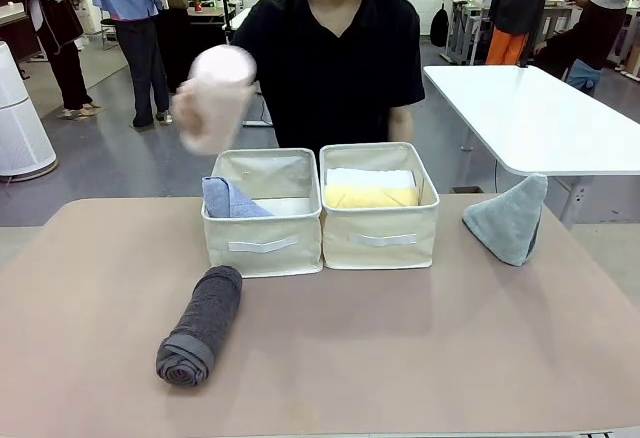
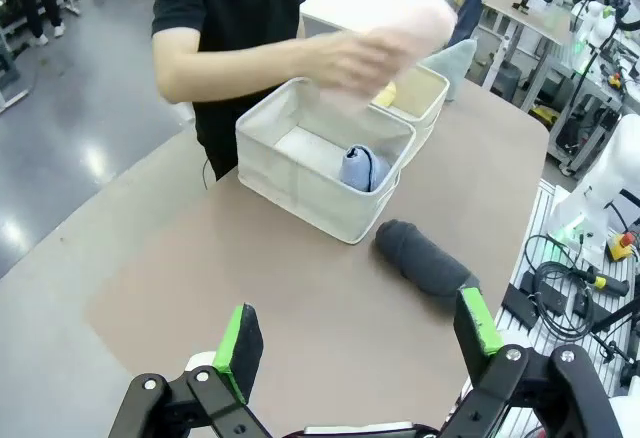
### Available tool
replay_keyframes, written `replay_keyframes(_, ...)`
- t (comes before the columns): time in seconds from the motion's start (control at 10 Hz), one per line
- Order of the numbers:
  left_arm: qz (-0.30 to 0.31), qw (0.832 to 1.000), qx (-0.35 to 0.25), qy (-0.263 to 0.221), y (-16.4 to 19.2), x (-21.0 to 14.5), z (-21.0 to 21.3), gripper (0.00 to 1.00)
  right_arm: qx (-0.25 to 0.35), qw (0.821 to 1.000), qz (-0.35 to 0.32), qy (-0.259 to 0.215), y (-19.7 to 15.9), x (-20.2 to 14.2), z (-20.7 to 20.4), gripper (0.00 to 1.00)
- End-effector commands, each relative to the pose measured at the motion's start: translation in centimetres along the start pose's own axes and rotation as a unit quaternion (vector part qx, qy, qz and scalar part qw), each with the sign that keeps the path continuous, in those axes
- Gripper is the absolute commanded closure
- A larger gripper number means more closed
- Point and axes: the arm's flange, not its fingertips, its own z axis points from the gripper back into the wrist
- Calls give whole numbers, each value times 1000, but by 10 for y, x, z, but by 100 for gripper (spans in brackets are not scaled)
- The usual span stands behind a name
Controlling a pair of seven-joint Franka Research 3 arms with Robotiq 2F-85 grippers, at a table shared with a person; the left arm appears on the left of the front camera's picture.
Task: Sort the towels based on their folding style.
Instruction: Pick up another triangle-folded towel from the table and place it in the left Fabric basket.
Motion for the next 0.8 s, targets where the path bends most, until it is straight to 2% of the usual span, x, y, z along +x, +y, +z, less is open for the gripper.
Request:
replay_keyframes(0.0, -14, 1000, 7, 14, -2, 3, -3, 0, -63, 991, -16, 116, 34, 35, -7, 0)
replay_keyframes(0.3, -14, 1000, 7, 14, -2, 3, -3, 0, -105, 979, -58, 163, 18, 80, -49, 0)
replay_keyframes(0.5, -14, 1000, 7, 14, -2, 3, -3, 0, -123, 970, -91, 191, 13, 87, -60, 0)
replay_keyframes(0.6, -14, 1000, 7, 14, -2, 3, -3, 0, -72, 983, -74, 152, 23, 87, -57, 0)
replay_keyframes(0.7, -14, 1000, 7, 14, -2, 3, -3, 0, -119, 974, -63, 180, 18, 82, -63, 0)
